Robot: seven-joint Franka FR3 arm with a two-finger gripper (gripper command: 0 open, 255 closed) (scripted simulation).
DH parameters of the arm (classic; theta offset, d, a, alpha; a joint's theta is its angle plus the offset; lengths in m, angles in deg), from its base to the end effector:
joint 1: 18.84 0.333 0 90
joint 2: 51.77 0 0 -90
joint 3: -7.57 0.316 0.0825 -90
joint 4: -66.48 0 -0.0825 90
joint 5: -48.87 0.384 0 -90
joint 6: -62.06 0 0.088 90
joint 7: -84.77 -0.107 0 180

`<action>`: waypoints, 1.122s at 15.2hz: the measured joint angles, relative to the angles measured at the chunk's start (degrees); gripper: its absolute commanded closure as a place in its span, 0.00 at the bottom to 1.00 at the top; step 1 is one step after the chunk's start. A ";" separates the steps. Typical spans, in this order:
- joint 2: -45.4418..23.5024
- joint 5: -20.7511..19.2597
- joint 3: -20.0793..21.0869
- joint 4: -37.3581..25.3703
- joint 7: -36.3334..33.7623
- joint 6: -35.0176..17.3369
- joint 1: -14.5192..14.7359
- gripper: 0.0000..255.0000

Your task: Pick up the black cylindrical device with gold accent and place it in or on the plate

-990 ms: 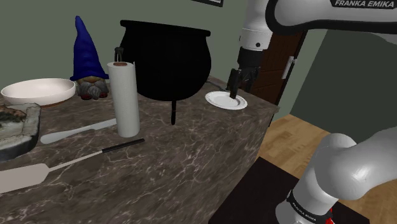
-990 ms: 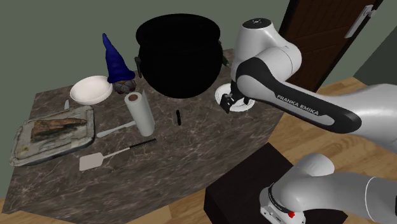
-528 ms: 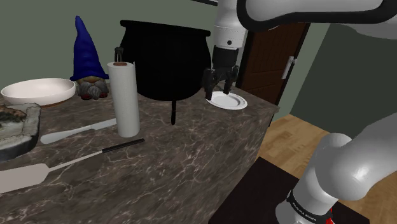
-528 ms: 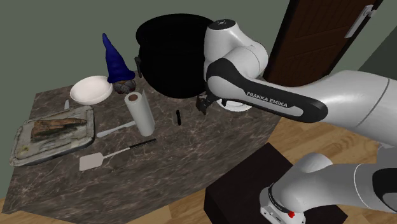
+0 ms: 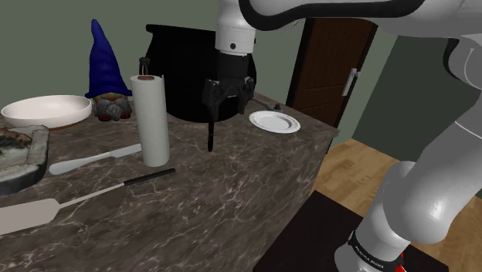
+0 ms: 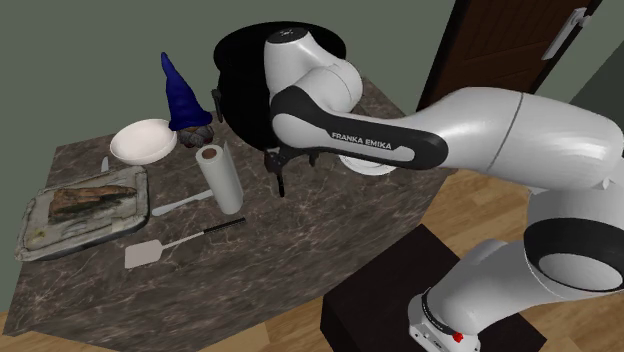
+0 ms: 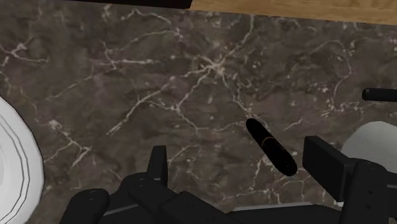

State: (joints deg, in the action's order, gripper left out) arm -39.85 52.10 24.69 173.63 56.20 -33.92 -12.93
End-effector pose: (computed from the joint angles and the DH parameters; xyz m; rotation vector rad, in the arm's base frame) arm 0.4504 0.2115 0.5954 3.1345 -0.1701 0.0093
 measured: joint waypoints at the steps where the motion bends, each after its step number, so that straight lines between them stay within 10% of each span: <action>1: -2.00 -0.25 0.70 -2.11 -1.10 0.17 0.27 0.00; 17: -6.59 -0.94 2.42 -1.01 -3.72 -5.55 1.18 0.00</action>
State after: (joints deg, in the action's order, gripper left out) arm -46.44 51.16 27.11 172.62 52.48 -39.47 -11.75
